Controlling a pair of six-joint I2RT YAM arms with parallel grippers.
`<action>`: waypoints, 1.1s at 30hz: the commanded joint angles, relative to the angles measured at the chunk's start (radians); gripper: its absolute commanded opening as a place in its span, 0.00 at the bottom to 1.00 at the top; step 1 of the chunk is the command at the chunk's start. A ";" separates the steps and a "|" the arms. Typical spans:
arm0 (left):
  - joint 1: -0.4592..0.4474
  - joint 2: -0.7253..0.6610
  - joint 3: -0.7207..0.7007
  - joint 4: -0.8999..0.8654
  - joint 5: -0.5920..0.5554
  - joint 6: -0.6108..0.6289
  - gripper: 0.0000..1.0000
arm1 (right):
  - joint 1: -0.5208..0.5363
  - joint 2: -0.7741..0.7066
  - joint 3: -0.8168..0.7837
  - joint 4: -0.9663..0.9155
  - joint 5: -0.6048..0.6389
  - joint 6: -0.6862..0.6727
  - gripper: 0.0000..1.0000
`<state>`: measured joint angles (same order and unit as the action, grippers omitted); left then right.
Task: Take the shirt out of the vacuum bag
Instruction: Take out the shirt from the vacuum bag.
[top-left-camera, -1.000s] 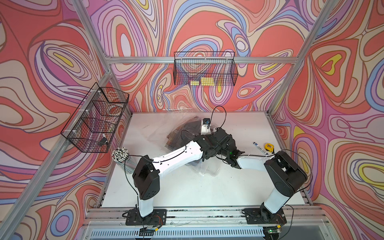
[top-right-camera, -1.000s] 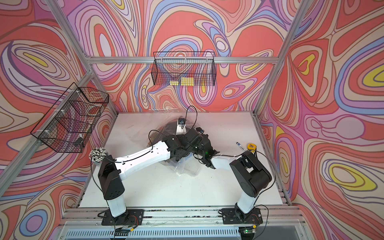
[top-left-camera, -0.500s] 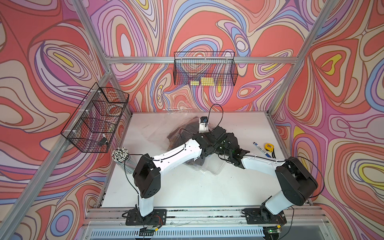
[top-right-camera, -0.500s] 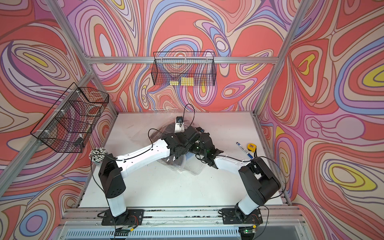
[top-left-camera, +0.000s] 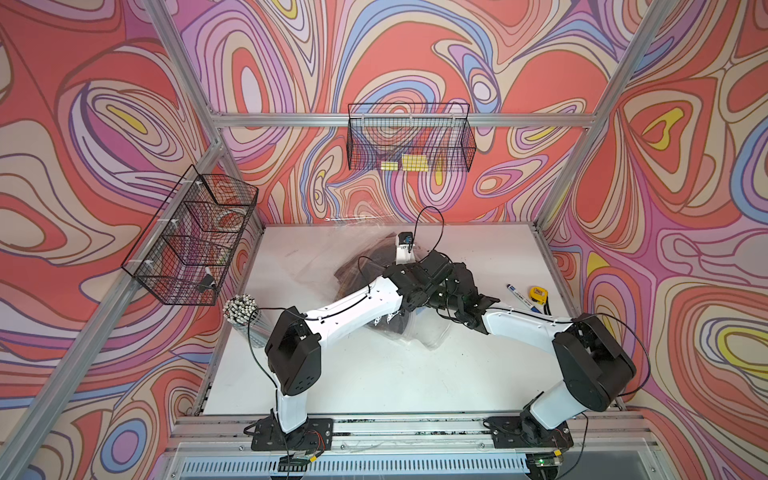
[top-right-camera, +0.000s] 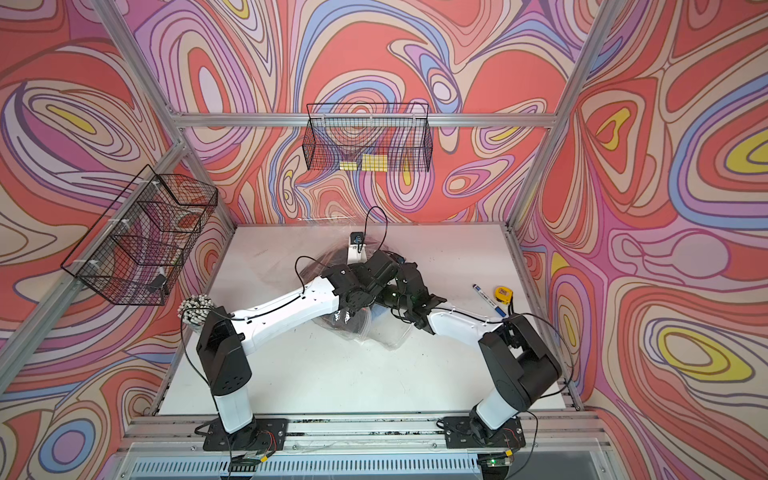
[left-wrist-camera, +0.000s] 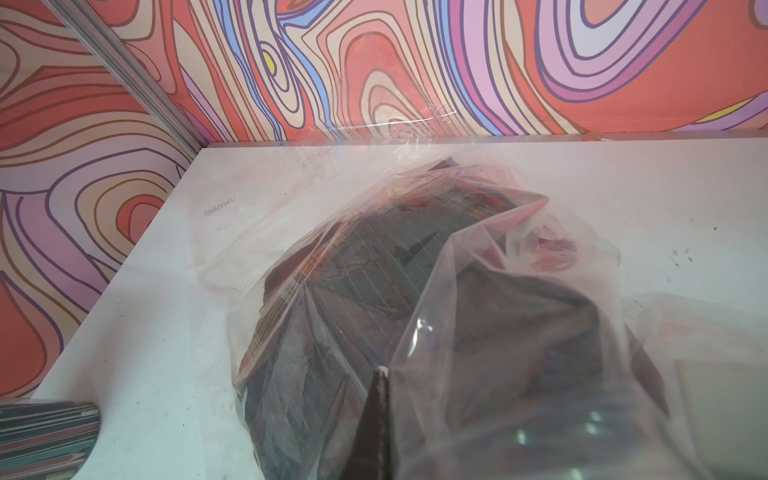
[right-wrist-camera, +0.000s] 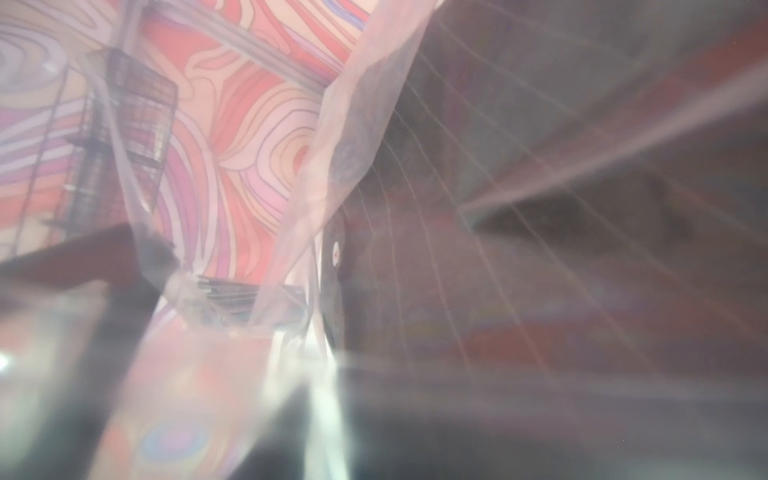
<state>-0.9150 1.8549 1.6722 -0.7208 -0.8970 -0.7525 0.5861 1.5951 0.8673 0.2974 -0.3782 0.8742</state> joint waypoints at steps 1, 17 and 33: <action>0.012 0.004 -0.014 -0.017 -0.001 0.008 0.00 | 0.009 0.006 0.000 0.017 -0.031 -0.022 0.48; 0.019 -0.003 -0.012 -0.033 -0.008 0.031 0.00 | 0.010 -0.018 -0.094 -0.114 -0.062 -0.099 0.49; 0.025 0.015 0.000 -0.060 -0.004 0.022 0.00 | 0.009 -0.035 -0.093 -0.237 -0.032 -0.176 0.01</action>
<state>-0.9020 1.8549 1.6680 -0.7429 -0.8902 -0.7338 0.5877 1.5852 0.7845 0.0906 -0.4263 0.7094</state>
